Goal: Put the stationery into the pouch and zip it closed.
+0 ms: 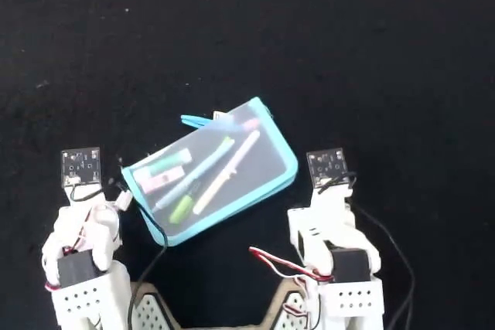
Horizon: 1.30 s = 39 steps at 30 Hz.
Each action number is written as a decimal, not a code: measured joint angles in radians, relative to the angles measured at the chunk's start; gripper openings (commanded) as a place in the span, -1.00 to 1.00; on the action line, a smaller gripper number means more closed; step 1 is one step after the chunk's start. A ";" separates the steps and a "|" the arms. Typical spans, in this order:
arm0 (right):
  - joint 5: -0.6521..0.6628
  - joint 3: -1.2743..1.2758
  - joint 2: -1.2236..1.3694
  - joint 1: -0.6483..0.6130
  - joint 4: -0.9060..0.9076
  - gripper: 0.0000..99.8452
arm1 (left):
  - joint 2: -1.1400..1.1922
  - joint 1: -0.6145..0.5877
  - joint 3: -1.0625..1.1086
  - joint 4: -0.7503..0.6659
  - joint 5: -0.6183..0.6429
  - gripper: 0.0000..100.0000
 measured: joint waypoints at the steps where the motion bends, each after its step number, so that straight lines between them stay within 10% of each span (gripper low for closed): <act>1: 0.000 0.000 0.000 0.000 0.000 -0.97 | 0.000 0.012 0.000 0.000 -0.002 -0.94; 25: 0.000 0.000 0.000 0.000 0.000 -0.97 | 0.002 0.500 0.000 0.104 0.433 -0.94; 39: 0.000 0.000 0.000 0.000 0.000 -0.97 | 0.002 0.167 0.000 0.104 0.316 -0.94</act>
